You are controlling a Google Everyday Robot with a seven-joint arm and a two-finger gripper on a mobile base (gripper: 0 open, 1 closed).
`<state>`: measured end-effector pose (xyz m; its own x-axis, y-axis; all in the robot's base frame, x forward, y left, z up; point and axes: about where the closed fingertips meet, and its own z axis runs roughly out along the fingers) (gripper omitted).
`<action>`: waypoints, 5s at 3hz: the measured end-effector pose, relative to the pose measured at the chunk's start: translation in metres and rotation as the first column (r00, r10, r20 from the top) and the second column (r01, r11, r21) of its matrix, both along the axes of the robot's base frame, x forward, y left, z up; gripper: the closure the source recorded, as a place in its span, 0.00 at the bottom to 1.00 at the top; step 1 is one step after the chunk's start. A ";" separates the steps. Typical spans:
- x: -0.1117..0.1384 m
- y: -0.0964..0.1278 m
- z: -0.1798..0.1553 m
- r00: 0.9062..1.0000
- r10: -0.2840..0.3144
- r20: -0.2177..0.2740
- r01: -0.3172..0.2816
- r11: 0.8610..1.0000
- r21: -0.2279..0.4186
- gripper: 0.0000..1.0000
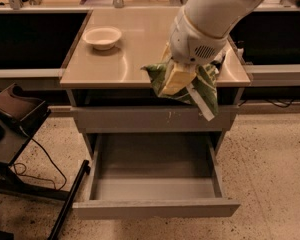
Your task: Place green jalapeno chip bag into middle drawer
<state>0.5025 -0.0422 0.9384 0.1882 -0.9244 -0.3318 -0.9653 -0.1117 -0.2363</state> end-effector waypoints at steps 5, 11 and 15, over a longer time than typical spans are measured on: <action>-0.029 -0.056 -0.257 0.974 -0.075 -0.212 0.112 0.979 0.168 1.00; 0.050 -0.042 -0.419 0.984 0.031 -0.177 0.044 0.914 0.403 1.00; 0.057 -0.045 -0.549 0.957 0.015 -0.290 0.145 0.842 0.520 0.58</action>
Offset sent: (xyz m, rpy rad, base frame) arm -0.0491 -0.0826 -0.2896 0.2691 0.2107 -0.1701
